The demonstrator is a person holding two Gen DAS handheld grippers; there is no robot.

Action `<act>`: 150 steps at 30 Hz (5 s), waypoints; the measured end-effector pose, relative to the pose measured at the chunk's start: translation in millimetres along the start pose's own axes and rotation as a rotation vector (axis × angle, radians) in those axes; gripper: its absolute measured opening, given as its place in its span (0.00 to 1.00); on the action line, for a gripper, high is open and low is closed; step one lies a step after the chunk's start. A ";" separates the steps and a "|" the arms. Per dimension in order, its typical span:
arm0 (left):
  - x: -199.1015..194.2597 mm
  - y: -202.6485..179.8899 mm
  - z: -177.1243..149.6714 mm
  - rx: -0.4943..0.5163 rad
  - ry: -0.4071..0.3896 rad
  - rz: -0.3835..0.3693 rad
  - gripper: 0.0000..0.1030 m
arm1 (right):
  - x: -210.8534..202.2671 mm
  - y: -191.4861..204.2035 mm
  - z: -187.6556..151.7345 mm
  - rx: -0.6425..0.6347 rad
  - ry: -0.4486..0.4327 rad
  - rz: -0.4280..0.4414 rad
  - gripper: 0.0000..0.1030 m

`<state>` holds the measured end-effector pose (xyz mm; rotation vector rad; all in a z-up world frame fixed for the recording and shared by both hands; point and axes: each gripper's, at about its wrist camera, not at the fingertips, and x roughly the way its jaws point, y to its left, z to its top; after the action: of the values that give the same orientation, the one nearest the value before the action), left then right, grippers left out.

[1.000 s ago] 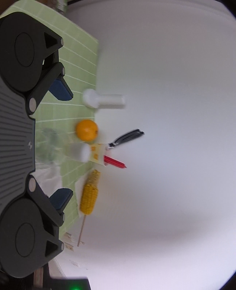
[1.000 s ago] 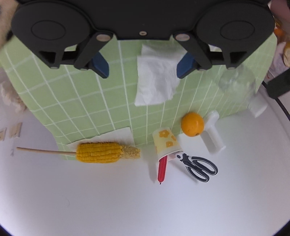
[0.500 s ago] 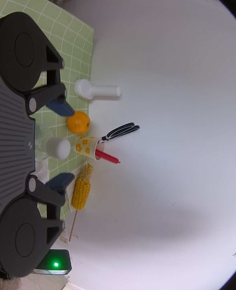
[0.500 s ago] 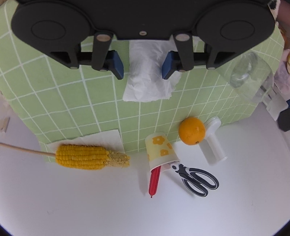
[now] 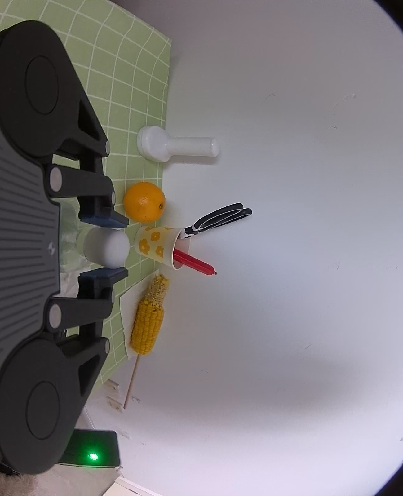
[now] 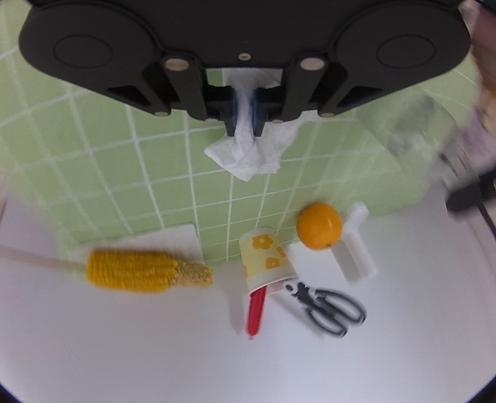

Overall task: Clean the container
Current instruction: 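Lift the clear bottle with the left tool while the right tool brings the tissue toward it, then rub the tissue on the bottle body with the right tool while the left tool holds it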

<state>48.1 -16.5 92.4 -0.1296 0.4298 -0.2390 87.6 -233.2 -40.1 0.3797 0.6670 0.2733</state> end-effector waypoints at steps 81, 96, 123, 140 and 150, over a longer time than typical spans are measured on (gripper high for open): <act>-9.2 3.0 17.3 -0.039 0.015 0.032 0.28 | -11.2 8.2 -16.6 0.172 0.040 0.310 0.10; -3.0 -6.8 14.7 -0.041 0.017 0.036 0.29 | -24.6 -1.0 -12.7 0.277 -0.016 0.414 0.10; -0.9 -26.5 -4.0 -0.040 0.023 0.041 0.29 | -29.4 1.3 -15.2 0.292 0.088 0.600 0.10; -7.6 -9.9 1.1 -0.064 0.027 0.049 0.29 | -15.2 5.5 -24.2 0.348 0.129 0.752 0.10; -8.7 -7.4 1.7 -0.061 0.029 0.041 0.29 | 8.8 12.8 -44.8 0.325 0.230 0.646 0.11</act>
<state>39.6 -21.3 98.6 -0.1769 0.4688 -0.1875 63.8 -207.3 -71.8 0.8853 0.8038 0.8374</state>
